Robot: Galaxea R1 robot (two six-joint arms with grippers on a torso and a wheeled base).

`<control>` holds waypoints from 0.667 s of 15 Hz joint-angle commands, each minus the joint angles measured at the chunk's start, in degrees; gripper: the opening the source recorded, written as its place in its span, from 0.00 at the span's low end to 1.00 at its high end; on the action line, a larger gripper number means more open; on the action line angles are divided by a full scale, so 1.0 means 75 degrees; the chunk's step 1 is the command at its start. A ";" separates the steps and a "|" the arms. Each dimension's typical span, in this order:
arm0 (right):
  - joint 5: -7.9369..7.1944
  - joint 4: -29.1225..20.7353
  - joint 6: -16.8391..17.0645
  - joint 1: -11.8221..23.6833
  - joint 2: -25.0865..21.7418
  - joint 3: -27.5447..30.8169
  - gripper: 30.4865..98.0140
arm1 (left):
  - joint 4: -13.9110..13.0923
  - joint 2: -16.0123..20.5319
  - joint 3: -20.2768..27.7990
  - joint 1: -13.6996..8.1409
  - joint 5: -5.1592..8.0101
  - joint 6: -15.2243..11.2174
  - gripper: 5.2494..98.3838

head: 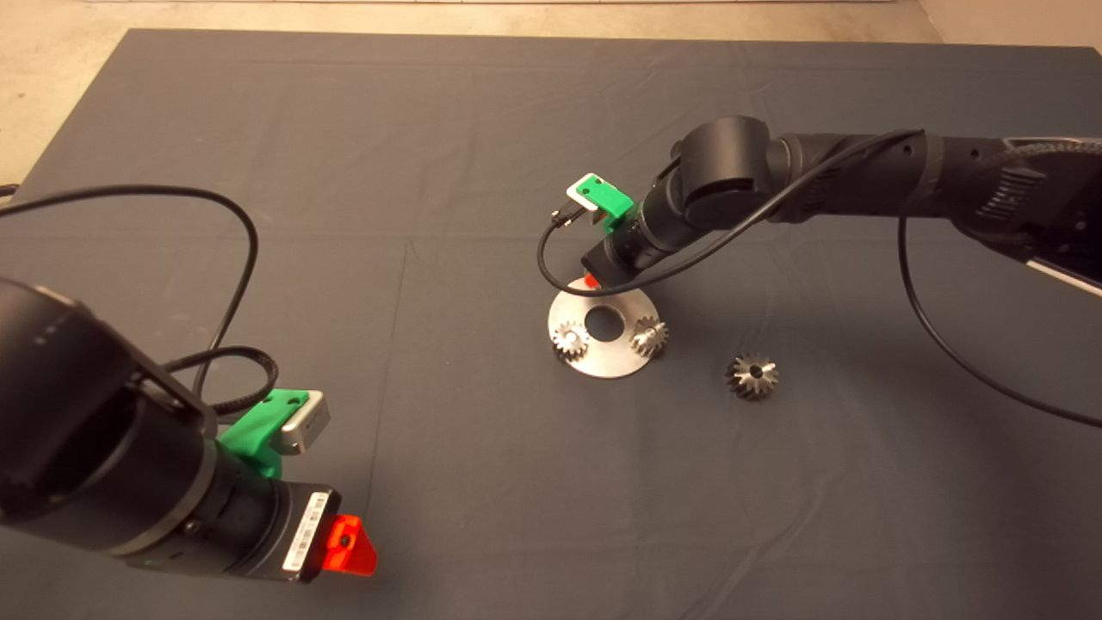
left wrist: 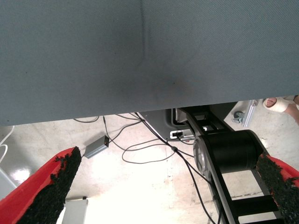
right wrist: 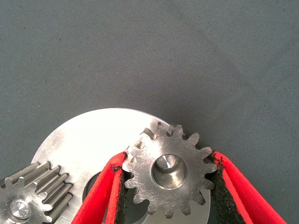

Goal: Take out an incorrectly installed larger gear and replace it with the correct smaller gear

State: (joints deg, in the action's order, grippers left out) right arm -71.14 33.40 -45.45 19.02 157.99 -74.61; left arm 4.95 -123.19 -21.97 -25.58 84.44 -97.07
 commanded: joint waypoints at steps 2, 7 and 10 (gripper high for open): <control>0.0079 -0.0106 0.0013 0.0195 0.0047 -0.0011 0.13 | -0.0133 0.0012 0.0107 -0.0036 0.0038 -0.0018 0.99; 0.0195 -0.0094 0.0013 0.0043 0.0059 -0.0222 0.13 | -0.0133 0.0002 0.0107 -0.0036 0.0038 -0.0029 0.99; 0.0308 -0.0106 0.0015 0.0019 0.0059 -0.0234 0.13 | -0.0133 0.0002 0.0107 -0.0036 0.0040 -0.0018 0.99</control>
State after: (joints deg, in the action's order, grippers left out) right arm -69.84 32.94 -45.45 18.90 158.11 -75.74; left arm 4.95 -123.19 -21.96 -25.58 84.45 -97.07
